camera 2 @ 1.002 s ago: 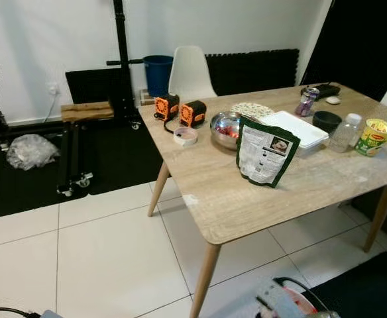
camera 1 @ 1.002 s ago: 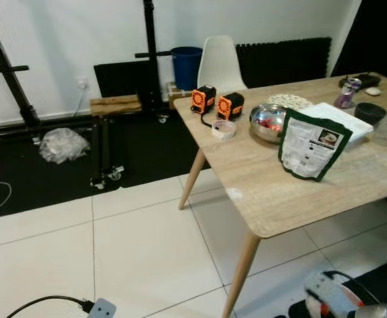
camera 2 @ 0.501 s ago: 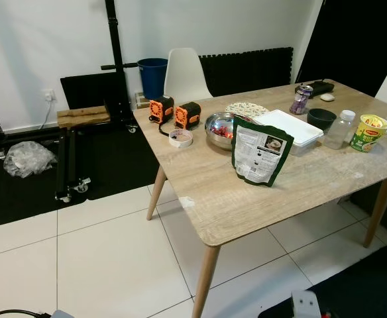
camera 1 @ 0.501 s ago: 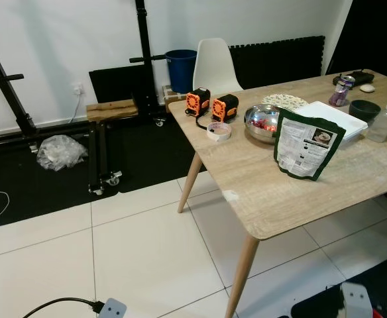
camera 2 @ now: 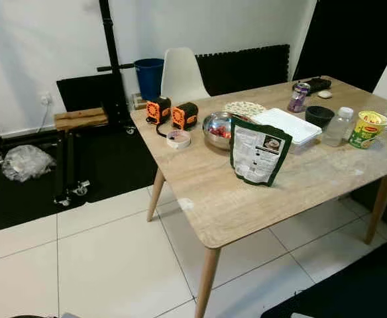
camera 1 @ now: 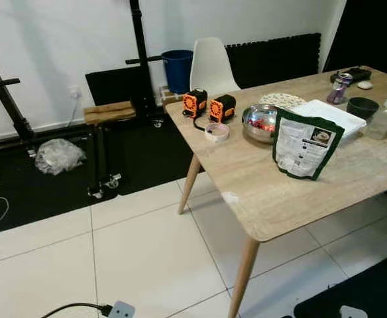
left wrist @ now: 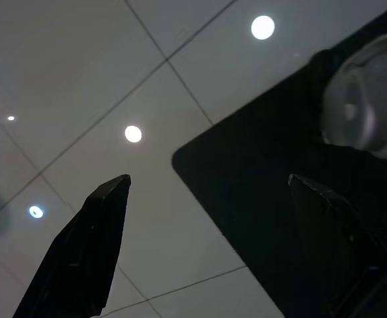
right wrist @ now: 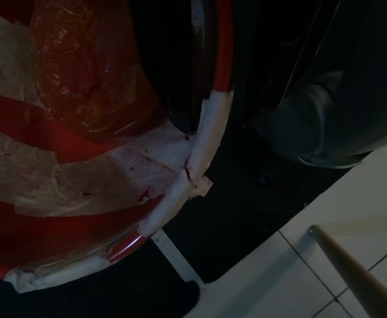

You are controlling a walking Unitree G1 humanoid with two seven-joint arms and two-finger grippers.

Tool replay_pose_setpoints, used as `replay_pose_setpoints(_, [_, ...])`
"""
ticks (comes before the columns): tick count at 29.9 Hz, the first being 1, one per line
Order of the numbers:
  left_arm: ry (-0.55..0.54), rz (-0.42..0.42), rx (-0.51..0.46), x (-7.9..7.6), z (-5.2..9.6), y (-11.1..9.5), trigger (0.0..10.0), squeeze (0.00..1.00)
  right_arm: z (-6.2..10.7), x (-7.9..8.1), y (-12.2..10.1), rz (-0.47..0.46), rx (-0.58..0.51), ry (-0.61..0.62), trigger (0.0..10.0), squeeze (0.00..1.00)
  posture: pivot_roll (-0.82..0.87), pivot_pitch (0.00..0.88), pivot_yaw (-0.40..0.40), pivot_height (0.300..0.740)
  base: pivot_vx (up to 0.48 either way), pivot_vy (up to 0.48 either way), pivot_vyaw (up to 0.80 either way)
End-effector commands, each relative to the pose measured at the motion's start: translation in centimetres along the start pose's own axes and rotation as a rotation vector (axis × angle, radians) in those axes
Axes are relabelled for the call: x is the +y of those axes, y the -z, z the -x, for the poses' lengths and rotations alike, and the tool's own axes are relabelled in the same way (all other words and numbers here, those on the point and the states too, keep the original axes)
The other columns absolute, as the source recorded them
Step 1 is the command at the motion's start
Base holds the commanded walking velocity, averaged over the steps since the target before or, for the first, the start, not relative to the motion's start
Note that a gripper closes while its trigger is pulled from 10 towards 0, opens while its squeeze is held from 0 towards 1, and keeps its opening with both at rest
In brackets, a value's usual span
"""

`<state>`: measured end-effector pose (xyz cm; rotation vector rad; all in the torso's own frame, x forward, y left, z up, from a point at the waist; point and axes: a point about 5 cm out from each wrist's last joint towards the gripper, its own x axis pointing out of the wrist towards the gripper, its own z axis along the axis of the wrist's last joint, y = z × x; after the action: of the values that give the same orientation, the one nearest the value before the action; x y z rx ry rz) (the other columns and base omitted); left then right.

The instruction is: Restocking fridge

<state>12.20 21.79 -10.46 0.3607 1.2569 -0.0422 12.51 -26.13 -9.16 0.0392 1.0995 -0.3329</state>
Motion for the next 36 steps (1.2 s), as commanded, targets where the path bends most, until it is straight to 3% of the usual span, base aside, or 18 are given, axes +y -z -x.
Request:
replay_pose_setpoints(1, [0.013,0.001,0.01,-0.3,0.0,0.1,10.0,0.0,0.0,0.2,-0.4,0.018,-0.016,0.005,10.0,0.0,0.0,0.0,-0.02,0.74,-0.247,0.0,0.0])
replay_pose_setpoints(14, [0.019,0.009,0.004,-0.6,0.0,-0.2,10.0,0.0,-0.2,0.6,-1.0,0.136,-0.017,-0.005,10.0,0.0,0.0,0.0,-0.033,0.74,-0.056,0.0,0.0])
replay_pose_setpoints(23, [0.017,0.018,0.01,-0.6,0.0,-0.2,10.0,0.0,-0.2,1.3,-1.2,0.163,-0.019,-0.018,10.0,0.0,0.0,0.0,-0.026,0.74,-0.268,0.0,0.0])
replay_pose_setpoints(36, [-0.001,0.051,-0.021,0.2,0.0,-1.6,10.0,0.0,-0.4,2.1,-2.9,0.177,-0.053,-0.027,10.0,0.0,-0.01,0.0,-0.012,0.74,-0.314,0.0,0.0])
